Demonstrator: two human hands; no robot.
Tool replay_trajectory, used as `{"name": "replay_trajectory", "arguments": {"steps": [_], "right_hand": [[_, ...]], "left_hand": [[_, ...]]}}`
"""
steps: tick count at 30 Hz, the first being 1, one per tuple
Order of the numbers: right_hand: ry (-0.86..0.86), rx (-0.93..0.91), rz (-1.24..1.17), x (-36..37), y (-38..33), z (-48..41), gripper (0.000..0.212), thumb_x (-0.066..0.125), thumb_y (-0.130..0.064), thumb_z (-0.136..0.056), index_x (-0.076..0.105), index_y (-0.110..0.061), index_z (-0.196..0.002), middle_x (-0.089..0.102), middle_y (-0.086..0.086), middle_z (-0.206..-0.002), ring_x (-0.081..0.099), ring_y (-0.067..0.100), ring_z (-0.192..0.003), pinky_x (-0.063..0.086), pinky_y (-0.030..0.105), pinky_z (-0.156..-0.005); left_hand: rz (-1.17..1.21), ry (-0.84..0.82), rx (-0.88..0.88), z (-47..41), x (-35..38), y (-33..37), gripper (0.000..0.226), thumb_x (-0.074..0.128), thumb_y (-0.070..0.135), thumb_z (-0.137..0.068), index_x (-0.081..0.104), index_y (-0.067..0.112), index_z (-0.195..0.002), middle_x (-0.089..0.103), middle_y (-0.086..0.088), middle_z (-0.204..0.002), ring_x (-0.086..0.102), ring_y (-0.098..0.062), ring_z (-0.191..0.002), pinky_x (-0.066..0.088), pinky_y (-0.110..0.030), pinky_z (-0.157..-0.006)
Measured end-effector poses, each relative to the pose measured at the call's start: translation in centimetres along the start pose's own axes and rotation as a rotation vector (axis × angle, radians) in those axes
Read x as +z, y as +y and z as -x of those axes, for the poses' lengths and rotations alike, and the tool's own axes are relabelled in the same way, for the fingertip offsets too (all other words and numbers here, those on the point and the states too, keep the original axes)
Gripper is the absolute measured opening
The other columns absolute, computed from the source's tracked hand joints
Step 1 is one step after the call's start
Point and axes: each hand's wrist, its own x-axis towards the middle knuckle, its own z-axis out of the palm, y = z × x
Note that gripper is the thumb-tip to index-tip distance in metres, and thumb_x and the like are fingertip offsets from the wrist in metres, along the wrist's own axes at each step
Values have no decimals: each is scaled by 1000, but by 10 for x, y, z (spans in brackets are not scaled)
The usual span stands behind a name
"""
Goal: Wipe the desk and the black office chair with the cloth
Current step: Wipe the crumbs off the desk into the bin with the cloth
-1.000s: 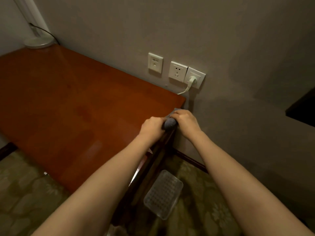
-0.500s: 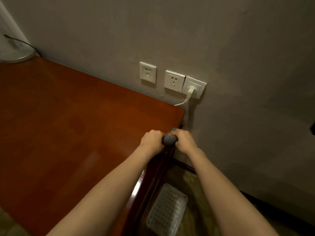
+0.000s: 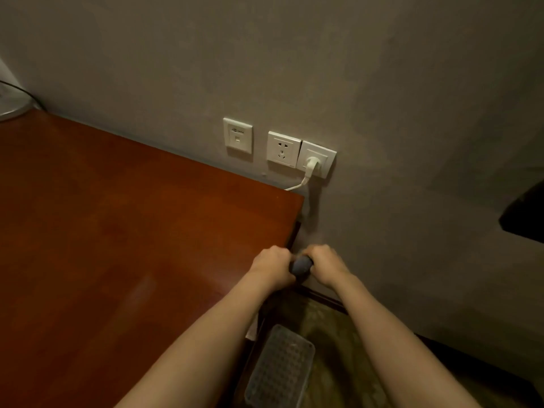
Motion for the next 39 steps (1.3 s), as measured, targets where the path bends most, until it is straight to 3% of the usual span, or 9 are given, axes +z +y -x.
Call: {"name": "replay_trajectory", "arguments": {"steps": [8,13,17,20,23,27,32,39], "right_hand": [[410,-105,-50,-67,-22,-56,47,54,2,-76,67,-22,-115,63,10,-120,56,30,-113,45,35,-96],[489,-23,-33,-74,-21,-93,50,51,6,-78,66,-21,-118,62,8,-123,54,30,-116,44,35,-97],[369,2,-89,-52,-11,-117,50,50,4,-79,65,-25,-118,63,9,-123,56,30,-114,47,35,-92],[305,17,-45,-32,-6,-121,52,51,4,-84,54,-16,-133,47,7,-142,41,24,-133,29,28,-109],[303,38,-78,-26,-3,-113,55,49,4,-87,48,-15,-139,39,3,-149,32,19,-138,19,21,-110],[243,102,-145,-21,8,-87,49,50,1,-88,53,-15,-134,51,9,-139,46,26,-128,35,29,-104],[-26,203,-144,12,29,-26,29,51,-1,-86,65,-10,-109,64,15,-113,59,32,-108,47,37,-87],[-222,251,191,28,74,54,26,49,-11,-92,59,-8,-116,60,13,-121,57,29,-112,46,33,-88]], "left_hand": [[-11,341,19,-35,-79,-14,39,58,22,-86,59,25,-125,66,-9,-113,61,-31,-106,49,-37,-87],[-53,350,46,-76,-98,-25,40,54,14,-87,58,25,-126,65,-8,-113,60,-30,-105,47,-37,-83],[-26,274,33,-104,-83,-38,37,53,15,-87,61,25,-122,65,-9,-111,60,-31,-104,46,-36,-81],[29,266,12,-108,-57,-51,45,57,15,-84,58,29,-126,64,-6,-120,58,-28,-110,46,-35,-89],[34,264,29,-104,-47,-53,48,58,16,-84,55,30,-130,61,-5,-125,56,-27,-115,45,-36,-94],[-23,176,59,-94,-40,-39,39,57,19,-86,59,26,-125,65,-6,-117,60,-26,-106,50,-36,-88],[-184,6,148,-65,-6,12,28,55,17,-88,62,11,-115,63,-12,-114,60,-30,-106,49,-38,-86],[197,-69,-6,-16,113,63,34,61,26,-84,62,17,-117,65,-10,-115,61,-30,-107,50,-37,-86]]}}
